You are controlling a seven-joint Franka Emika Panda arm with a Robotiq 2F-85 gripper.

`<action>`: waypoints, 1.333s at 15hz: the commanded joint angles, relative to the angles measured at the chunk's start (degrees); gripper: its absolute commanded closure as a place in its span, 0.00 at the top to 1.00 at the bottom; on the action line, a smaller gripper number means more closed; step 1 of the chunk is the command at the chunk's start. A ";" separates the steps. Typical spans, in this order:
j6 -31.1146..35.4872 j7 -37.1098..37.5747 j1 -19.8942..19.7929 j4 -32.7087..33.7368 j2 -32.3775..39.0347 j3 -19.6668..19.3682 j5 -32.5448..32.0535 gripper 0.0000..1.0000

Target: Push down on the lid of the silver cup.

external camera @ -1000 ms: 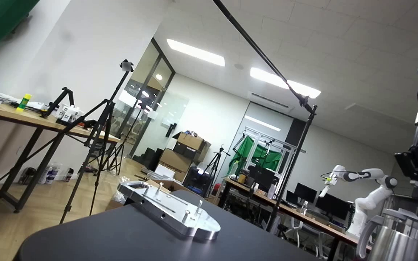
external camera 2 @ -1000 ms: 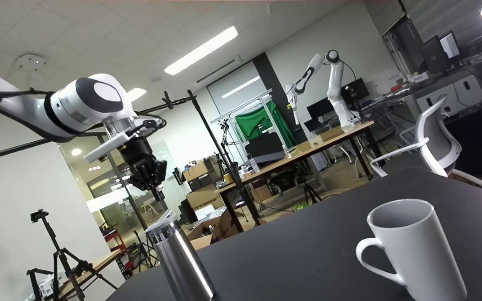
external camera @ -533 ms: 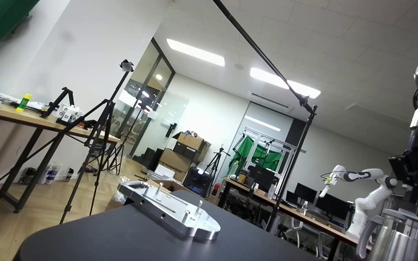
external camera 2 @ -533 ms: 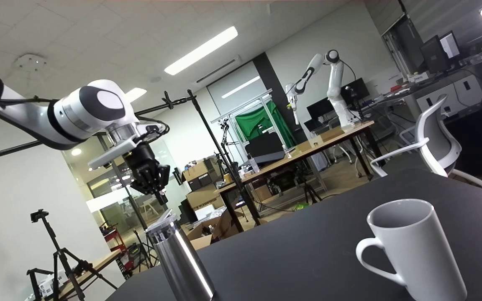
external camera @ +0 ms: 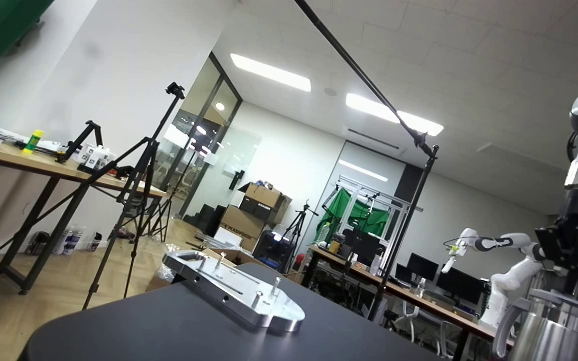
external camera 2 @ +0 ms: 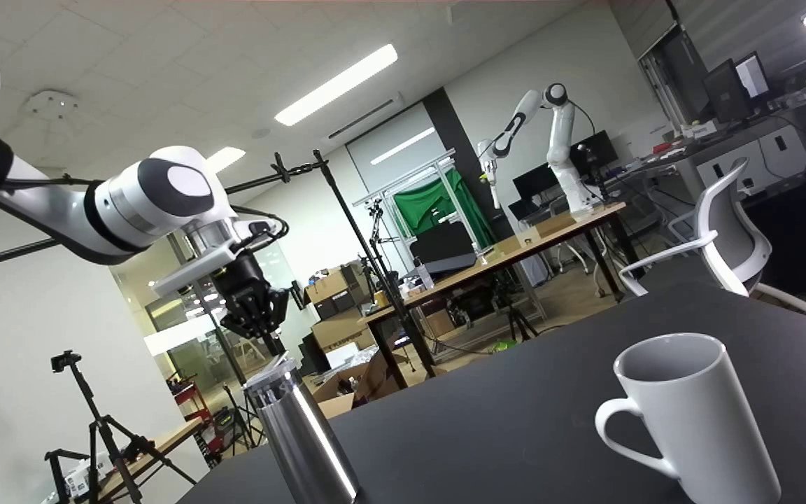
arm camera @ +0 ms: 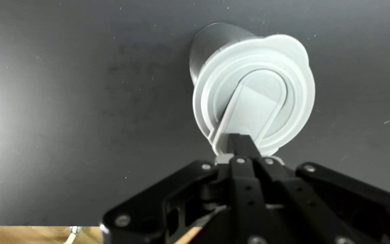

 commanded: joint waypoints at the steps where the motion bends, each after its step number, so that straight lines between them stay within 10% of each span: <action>1: 1.38 -0.66 0.10 -1.17 -0.21 -0.39 -0.11 0.00; 20: -8.60 -1.08 -2.07 2.67 2.88 -1.86 7.97 0.00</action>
